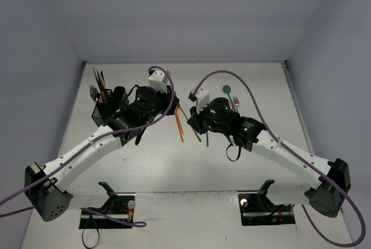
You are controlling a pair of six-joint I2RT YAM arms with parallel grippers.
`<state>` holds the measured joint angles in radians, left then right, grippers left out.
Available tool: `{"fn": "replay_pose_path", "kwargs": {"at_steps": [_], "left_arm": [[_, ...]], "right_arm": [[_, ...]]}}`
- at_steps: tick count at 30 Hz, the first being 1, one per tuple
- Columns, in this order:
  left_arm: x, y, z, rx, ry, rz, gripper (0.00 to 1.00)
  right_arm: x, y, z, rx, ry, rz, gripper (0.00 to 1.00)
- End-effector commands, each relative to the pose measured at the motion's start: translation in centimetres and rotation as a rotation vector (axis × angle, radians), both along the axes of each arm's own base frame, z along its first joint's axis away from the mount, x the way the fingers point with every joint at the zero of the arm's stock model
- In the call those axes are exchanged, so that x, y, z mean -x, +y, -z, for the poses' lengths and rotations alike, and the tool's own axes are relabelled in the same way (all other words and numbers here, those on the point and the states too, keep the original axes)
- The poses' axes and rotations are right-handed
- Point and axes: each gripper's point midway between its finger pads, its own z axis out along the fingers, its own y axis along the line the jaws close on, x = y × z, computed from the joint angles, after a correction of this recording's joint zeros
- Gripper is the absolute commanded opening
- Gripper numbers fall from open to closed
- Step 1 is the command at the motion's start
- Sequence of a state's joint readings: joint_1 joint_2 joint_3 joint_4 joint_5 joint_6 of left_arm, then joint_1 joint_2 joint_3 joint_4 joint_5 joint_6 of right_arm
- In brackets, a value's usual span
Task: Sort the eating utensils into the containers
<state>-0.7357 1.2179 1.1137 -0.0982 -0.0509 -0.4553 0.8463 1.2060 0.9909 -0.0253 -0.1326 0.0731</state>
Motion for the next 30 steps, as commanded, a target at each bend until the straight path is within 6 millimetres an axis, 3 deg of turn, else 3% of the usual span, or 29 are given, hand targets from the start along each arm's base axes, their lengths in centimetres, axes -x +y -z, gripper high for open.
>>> {"fn": "replay_pose_path", "kwargs": {"at_steps": [1,5,8,21,25,30], "left_arm": [[-0.8,0.4,-4.6,0.057,-0.125,-0.028,0.0],[-0.7,1.8,-4.9,0.008,-0.161,-0.056,0.0],[-0.9,4.7,-5.9,-0.1,-0.219,-0.133,0.0],[-2.5,25.6,-12.1,-0.55,-0.388,-0.706,0.0],[-4.9,30.0,-12.8,-0.627,-0.376,-0.806,0.0],[-7.6,32.9,-12.3,-0.671,-0.363,-0.87,0.0]], "right_arm": [[-0.2,1.0,-3.2,-0.087,-0.087,-0.026,0.13],[-0.2,0.7,-3.3,-0.085,-0.092,-0.012,0.49],[-0.3,0.1,-3.2,-0.083,-0.101,0.009,0.58],[-0.6,-3.4,-2.3,-0.062,-0.134,0.148,0.61],[-0.4,-3.8,-2.1,-0.066,-0.13,0.155,0.61],[-0.2,-4.2,-2.3,-0.072,-0.133,0.163,0.61]]}}
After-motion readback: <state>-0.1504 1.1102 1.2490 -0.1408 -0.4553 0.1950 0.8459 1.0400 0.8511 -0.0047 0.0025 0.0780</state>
